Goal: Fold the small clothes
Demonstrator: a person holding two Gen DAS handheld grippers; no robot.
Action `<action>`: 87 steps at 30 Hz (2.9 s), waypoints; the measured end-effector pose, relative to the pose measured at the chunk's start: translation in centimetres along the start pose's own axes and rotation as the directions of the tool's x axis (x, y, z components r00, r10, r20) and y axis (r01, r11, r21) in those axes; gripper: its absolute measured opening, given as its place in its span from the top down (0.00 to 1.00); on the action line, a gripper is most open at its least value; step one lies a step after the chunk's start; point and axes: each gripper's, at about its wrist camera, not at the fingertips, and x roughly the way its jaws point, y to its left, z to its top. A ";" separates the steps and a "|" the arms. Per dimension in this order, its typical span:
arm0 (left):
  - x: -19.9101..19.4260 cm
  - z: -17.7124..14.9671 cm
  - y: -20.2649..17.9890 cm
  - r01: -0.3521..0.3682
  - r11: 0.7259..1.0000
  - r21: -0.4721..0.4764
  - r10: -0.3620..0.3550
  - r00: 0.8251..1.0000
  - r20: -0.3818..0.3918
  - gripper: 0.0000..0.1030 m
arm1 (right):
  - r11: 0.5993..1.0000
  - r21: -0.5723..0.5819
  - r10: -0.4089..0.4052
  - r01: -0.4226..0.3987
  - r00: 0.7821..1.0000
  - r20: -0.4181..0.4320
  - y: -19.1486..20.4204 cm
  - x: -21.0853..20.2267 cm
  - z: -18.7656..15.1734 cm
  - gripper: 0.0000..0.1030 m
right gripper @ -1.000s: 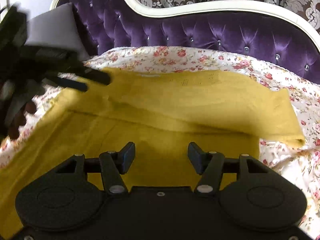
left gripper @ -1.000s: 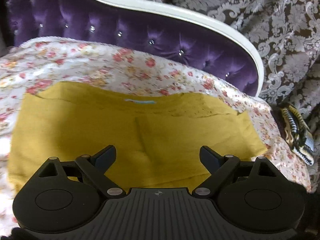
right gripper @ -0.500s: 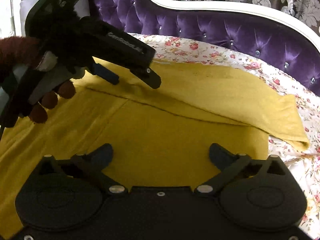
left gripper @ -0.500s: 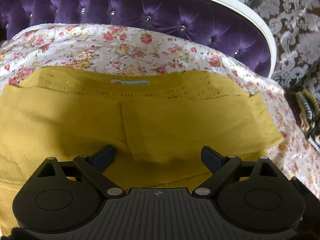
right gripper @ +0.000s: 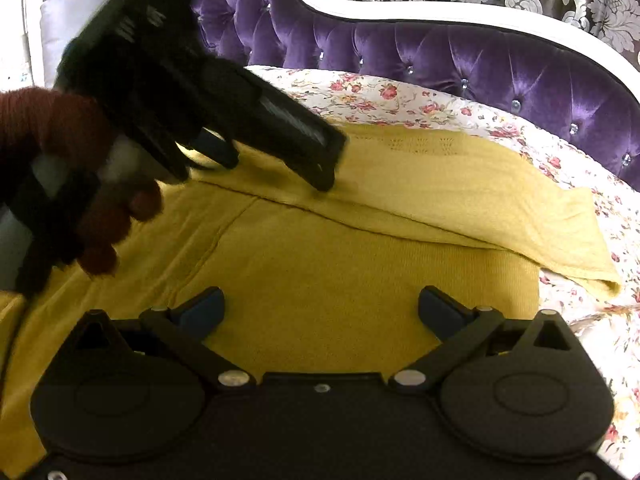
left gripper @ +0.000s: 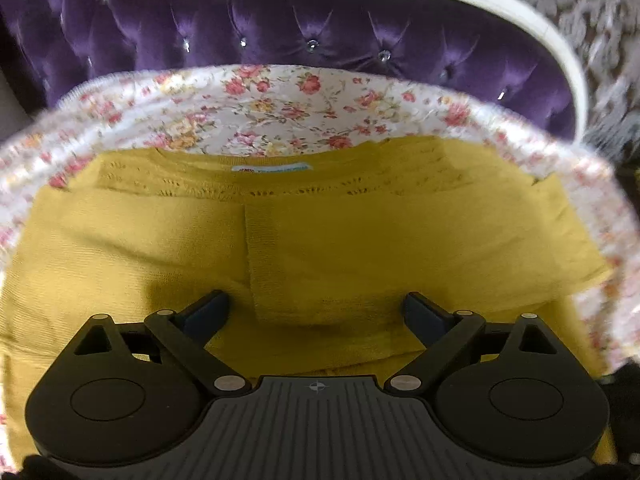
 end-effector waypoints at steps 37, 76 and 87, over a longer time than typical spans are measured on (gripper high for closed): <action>2.7 3.8 6.3 0.449 0.828 -0.337 -0.487 0.873 -0.035 0.86 | 1.000 0.005 -0.001 0.001 1.000 0.002 -0.1 -0.2 -0.2 0.00; -15.3 14.7 9.1 0.567 0.822 -0.054 -0.529 0.794 0.299 0.96 | 0.997 0.030 0.063 -0.068 0.988 0.138 1.8 0.1 4.5 0.01; -18.7 17.9 4.3 0.594 0.803 0.046 -0.574 0.750 0.328 0.96 | 0.960 0.280 -0.051 0.022 0.994 0.096 -5.0 3.8 4.9 0.01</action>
